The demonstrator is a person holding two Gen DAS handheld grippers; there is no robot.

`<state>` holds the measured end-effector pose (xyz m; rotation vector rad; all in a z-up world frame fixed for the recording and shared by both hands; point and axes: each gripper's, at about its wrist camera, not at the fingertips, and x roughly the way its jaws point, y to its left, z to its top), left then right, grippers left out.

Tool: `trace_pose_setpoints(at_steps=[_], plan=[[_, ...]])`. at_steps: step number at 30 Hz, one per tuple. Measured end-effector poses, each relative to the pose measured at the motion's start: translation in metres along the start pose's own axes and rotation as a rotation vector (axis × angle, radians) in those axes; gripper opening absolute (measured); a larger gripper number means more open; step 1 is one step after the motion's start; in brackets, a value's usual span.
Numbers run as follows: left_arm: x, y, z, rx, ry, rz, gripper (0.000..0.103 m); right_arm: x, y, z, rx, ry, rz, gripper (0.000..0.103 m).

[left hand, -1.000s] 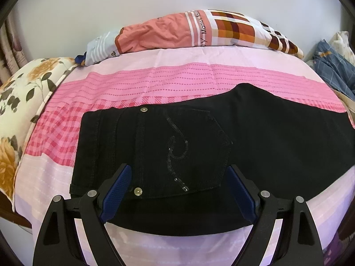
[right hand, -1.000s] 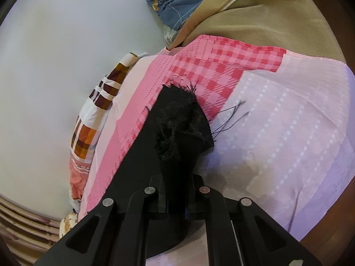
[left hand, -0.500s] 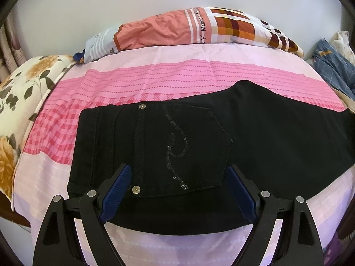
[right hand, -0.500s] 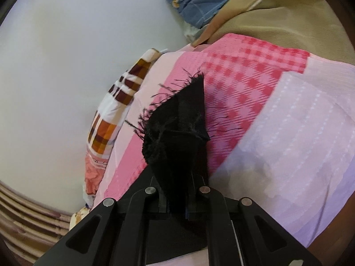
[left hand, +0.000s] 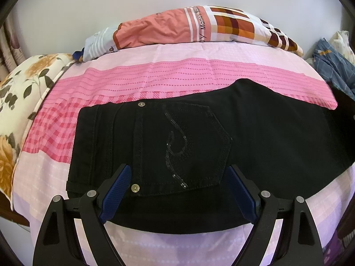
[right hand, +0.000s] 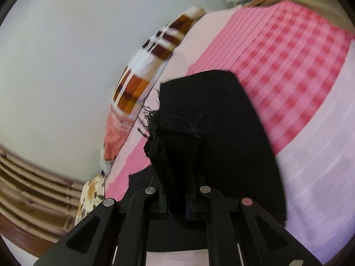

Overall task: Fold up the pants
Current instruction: 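Lift the held hem with the right tool and carry it toward the waistband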

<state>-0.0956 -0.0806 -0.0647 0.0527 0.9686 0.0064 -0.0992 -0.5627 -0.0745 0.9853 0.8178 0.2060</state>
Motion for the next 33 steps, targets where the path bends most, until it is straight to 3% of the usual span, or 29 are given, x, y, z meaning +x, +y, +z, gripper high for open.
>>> trace_pose_setpoints(at_steps=[20, 33], plan=[[0.008, 0.000, -0.003, -0.005, 0.033, -0.010, 0.088, 0.095, 0.055, -0.078, -0.081, 0.280, 0.075, 0.009], [0.010, 0.001, -0.003, -0.011, 0.041, -0.014, 0.088, 0.112, 0.063, -0.103, -0.124, 0.351, 0.066, 0.010]])
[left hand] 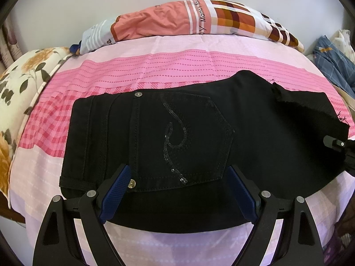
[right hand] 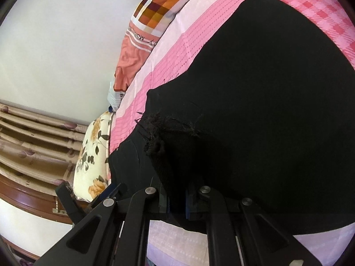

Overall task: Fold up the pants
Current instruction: 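Lift the held hem with the right tool and carry it toward the waistband, then lay the leg over the waistband with the right tool and release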

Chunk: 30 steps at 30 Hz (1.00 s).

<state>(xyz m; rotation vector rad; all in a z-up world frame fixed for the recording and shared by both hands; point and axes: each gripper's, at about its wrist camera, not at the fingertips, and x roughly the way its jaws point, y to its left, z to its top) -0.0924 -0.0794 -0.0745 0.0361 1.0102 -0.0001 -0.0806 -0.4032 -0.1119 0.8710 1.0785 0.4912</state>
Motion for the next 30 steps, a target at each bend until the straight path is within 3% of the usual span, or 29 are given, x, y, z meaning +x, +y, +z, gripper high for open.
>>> trace_pose_setpoints(at_steps=[24, 30], plan=[[0.005, -0.002, -0.003, 0.003, 0.018, -0.006, 0.088, 0.018, 0.007, -0.004, -0.009, 0.054, 0.006, 0.015], [0.007, -0.002, -0.004, 0.004, 0.026, -0.007, 0.088, 0.020, 0.000, -0.008, 0.047, 0.066, 0.072, 0.019]])
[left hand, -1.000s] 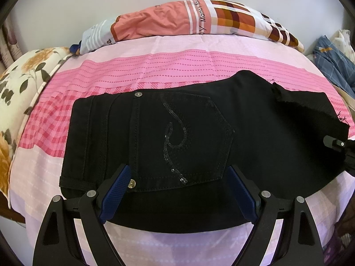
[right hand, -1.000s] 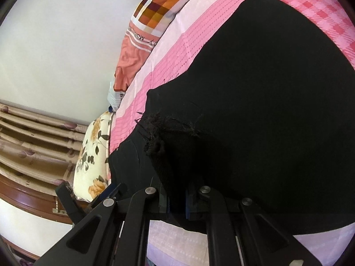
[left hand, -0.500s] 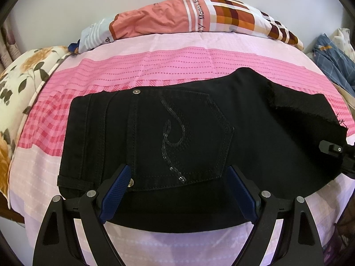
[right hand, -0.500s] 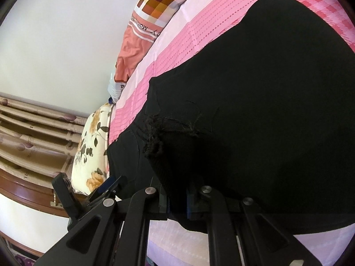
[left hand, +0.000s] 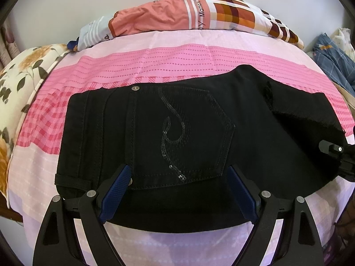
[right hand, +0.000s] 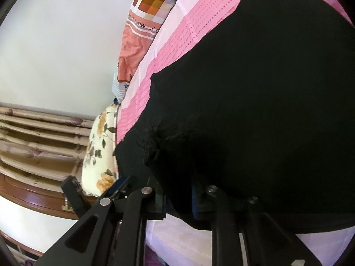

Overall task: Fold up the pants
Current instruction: 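Lay the leg over the waistband with the right tool and release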

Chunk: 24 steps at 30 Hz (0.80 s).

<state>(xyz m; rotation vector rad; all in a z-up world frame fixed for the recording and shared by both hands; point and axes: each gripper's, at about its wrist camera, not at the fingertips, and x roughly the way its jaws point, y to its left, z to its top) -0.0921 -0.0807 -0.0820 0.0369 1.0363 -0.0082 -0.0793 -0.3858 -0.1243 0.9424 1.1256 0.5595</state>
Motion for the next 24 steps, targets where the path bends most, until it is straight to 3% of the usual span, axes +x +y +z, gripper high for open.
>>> trace_pose_setpoints(at_steps=[9, 14, 22, 24], plan=[[0.002, -0.001, 0.000, 0.007, 0.007, 0.001, 0.088, 0.006, -0.004, -0.003, 0.068, 0.034, 0.145, 0.030], [0.002, -0.002, -0.001, 0.006, 0.009, 0.001, 0.088, 0.006, -0.013, -0.002, 0.146, 0.044, 0.269, 0.033], [0.004, 0.000, -0.001, 0.006, 0.014, 0.000, 0.088, 0.004, -0.012, 0.002, 0.163, 0.067, 0.313, 0.034], [0.003, 0.001, -0.001, 0.005, 0.011, 0.000, 0.088, -0.003, -0.009, 0.007, 0.146, 0.067, 0.301, 0.041]])
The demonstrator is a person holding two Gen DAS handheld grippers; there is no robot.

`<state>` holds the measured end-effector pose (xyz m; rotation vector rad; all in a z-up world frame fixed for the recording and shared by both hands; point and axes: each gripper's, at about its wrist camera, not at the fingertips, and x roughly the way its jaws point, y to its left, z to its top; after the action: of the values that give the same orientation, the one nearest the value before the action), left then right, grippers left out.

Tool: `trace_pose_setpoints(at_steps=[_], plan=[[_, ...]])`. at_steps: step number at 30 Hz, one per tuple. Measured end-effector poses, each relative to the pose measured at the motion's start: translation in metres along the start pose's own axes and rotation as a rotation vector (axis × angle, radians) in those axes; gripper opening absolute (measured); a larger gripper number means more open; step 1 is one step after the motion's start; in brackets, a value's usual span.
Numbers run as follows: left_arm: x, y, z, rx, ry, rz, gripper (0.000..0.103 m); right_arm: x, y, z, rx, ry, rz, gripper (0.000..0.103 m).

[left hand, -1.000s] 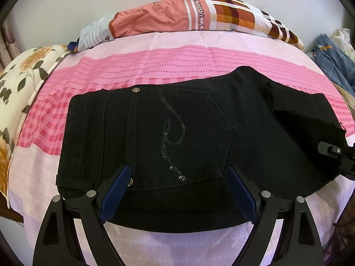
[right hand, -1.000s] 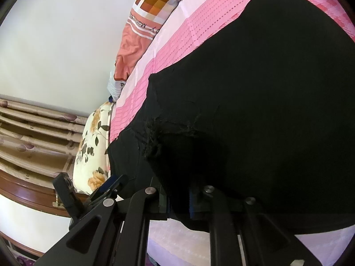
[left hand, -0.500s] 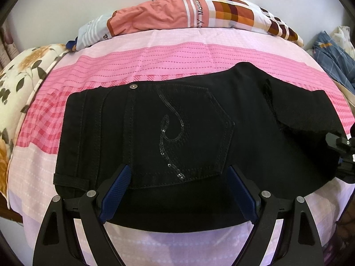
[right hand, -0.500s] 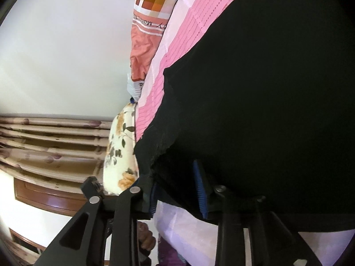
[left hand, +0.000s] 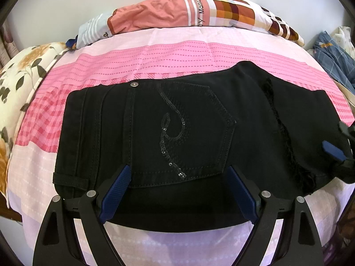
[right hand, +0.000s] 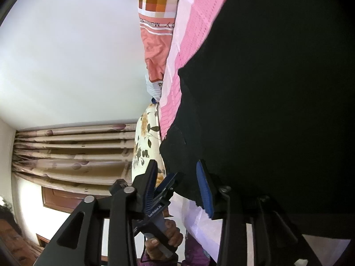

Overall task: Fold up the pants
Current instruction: 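Lay the leg over the waistband with the right tool and release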

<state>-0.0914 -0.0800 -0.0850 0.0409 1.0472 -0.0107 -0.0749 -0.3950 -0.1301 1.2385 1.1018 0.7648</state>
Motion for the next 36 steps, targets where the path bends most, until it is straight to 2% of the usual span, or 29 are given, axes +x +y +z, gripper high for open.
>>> trace_pose_setpoints(at_steps=[3, 8, 11, 13, 17, 22, 27, 31, 36], plan=[[-0.002, 0.001, 0.002, -0.003, -0.008, -0.006, 0.088, -0.009, 0.013, 0.000, -0.077, 0.014, -0.064, 0.041], [-0.002, 0.005, 0.002, -0.018, -0.007, -0.021, 0.088, -0.015, 0.027, -0.010, -0.166, 0.025, -0.076, 0.041], [0.001, 0.009, 0.002, -0.038, 0.005, -0.023, 0.088, 0.003, 0.030, -0.021, -0.230, 0.070, -0.105, 0.041], [0.001, 0.012, 0.002, -0.054, 0.009, -0.033, 0.088, 0.018, 0.028, -0.029, -0.266, 0.111, -0.158, 0.039], [-0.001, 0.014, 0.003, -0.063, -0.002, -0.037, 0.088, 0.036, 0.023, -0.032, -0.294, 0.148, -0.222, 0.029], [0.001, 0.013, 0.002, -0.055, 0.007, -0.040, 0.088, 0.034, 0.027, -0.031, -0.290, 0.150, -0.190, 0.030], [-0.006, 0.014, 0.005, -0.042, -0.024, -0.037, 0.088, 0.022, 0.038, -0.027, -0.319, 0.083, -0.160, 0.030], [-0.011, 0.020, 0.009, -0.025, -0.050, 0.002, 0.088, 0.014, 0.034, -0.021, -0.315, 0.009, -0.198, 0.030], [-0.017, 0.036, 0.016, -0.054, -0.078, 0.033, 0.088, 0.010, 0.026, -0.012, -0.282, -0.026, -0.224, 0.030]])
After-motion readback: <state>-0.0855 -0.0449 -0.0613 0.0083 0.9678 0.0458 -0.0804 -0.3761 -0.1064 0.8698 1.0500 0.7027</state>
